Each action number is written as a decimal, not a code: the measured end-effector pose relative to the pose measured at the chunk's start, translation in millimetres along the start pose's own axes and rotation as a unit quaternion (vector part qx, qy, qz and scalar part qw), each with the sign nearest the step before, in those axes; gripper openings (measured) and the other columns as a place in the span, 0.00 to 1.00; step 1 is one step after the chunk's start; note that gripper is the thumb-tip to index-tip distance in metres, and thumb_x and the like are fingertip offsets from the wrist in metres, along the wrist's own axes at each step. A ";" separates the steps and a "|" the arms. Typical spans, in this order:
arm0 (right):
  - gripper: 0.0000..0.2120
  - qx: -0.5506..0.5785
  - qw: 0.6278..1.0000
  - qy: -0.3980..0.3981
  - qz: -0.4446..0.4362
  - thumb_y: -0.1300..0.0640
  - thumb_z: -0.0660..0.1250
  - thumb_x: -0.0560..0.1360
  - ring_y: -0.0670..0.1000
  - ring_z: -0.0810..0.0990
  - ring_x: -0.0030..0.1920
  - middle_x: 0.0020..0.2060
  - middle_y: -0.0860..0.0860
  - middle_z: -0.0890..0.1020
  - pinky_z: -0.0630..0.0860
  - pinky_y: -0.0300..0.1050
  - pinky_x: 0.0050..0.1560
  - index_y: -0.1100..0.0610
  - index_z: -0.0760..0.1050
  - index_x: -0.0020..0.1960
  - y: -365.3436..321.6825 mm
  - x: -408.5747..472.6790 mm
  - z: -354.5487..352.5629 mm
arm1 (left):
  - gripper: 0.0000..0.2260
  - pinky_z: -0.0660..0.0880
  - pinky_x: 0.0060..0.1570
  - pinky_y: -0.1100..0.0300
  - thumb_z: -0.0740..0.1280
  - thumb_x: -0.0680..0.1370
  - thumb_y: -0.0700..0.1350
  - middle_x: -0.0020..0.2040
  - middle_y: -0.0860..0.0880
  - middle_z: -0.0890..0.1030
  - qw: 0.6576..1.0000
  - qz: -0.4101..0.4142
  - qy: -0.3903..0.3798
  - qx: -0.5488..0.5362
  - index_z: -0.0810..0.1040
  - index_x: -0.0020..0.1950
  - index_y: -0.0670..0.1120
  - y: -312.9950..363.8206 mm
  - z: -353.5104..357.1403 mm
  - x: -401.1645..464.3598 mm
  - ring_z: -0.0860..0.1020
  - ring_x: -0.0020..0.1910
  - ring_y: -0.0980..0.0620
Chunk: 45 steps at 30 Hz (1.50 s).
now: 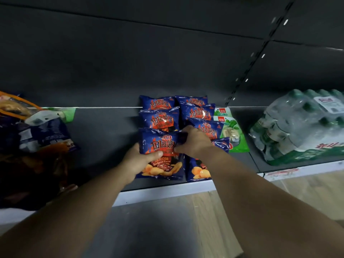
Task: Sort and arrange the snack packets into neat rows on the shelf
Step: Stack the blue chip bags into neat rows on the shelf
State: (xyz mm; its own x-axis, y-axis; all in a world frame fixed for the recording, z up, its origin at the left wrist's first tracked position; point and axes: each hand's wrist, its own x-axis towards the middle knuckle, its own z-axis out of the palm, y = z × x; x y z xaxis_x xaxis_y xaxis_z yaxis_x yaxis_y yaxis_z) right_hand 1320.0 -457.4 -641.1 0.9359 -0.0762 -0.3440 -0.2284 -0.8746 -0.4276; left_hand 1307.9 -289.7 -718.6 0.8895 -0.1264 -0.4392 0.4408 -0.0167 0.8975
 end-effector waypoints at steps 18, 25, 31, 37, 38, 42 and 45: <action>0.39 -0.065 0.995 -0.029 0.065 0.59 0.69 0.74 0.61 0.73 0.64 0.72 0.66 0.53 0.73 0.49 0.59 0.56 0.49 0.76 -7.4 9.6 26.8 | 0.35 0.72 0.56 0.54 0.75 0.68 0.57 0.55 0.50 0.76 0.975 -0.054 0.106 0.187 0.62 0.67 0.45 -32.8 21.6 15.0 0.77 0.56 0.44; 0.30 -0.006 0.998 -0.002 0.061 0.59 0.71 0.73 0.63 0.75 0.59 0.69 0.63 0.57 0.74 0.49 0.56 0.59 0.59 0.68 -7.7 11.0 35.6 | 0.37 0.75 0.59 0.48 0.75 0.57 0.60 0.54 0.52 0.81 0.987 -0.004 0.110 0.120 0.72 0.63 0.50 -33.9 18.3 28.1 0.80 0.52 0.50; 0.27 -0.043 0.996 -0.029 0.075 0.61 0.67 0.76 0.63 0.74 0.61 0.69 0.64 0.58 0.73 0.49 0.58 0.60 0.58 0.70 -4.6 11.9 40.7 | 0.42 0.76 0.57 0.47 0.75 0.52 0.60 0.55 0.50 0.81 0.989 0.001 0.092 0.119 0.71 0.64 0.50 -40.1 19.4 27.2 0.80 0.52 0.49; 0.26 -0.046 0.994 -0.039 0.088 0.64 0.63 0.76 0.63 0.73 0.62 0.69 0.64 0.58 0.74 0.49 0.57 0.61 0.57 0.71 -6.0 8.1 39.9 | 0.44 0.77 0.56 0.47 0.71 0.52 0.70 0.58 0.51 0.79 0.970 0.002 0.095 0.224 0.71 0.65 0.55 -59.2 12.9 43.7 0.79 0.55 0.49; 0.26 -0.048 0.994 -0.039 0.087 0.65 0.62 0.76 0.63 0.74 0.62 0.69 0.64 0.59 0.74 0.48 0.56 0.61 0.57 0.71 -6.0 7.1 40.3 | 0.45 0.76 0.56 0.48 0.70 0.51 0.72 0.58 0.50 0.79 0.965 -0.010 0.090 0.246 0.71 0.65 0.54 -56.2 13.3 41.5 0.79 0.55 0.48; 0.30 -0.051 0.994 -0.043 0.081 0.67 0.60 0.76 0.64 0.73 0.62 0.67 0.63 0.59 0.74 0.49 0.58 0.60 0.52 0.75 -4.3 3.9 43.0 | 0.34 0.75 0.58 0.50 0.72 0.61 0.66 0.58 0.48 0.80 0.952 -0.029 0.054 0.301 0.76 0.63 0.52 -32.7 19.9 21.3 0.78 0.56 0.47; 0.33 -0.053 0.994 -0.047 0.080 0.66 0.62 0.76 0.64 0.72 0.63 0.68 0.62 0.58 0.73 0.50 0.58 0.58 0.50 0.76 -4.4 2.6 42.9 | 0.27 0.75 0.56 0.55 0.75 0.67 0.58 0.57 0.49 0.81 0.955 -0.027 0.044 0.291 0.77 0.63 0.51 -30.3 19.0 20.2 0.79 0.55 0.48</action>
State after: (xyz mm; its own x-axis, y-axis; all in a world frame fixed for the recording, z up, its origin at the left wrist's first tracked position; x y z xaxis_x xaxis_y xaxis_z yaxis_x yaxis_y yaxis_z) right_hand 1312.0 -433.2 -676.0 0.8600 -0.1775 -0.4785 -0.3374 -0.9011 -0.2723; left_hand 1310.2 -310.6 -753.9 0.8850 -0.0257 -0.4649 0.3683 -0.5721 0.7328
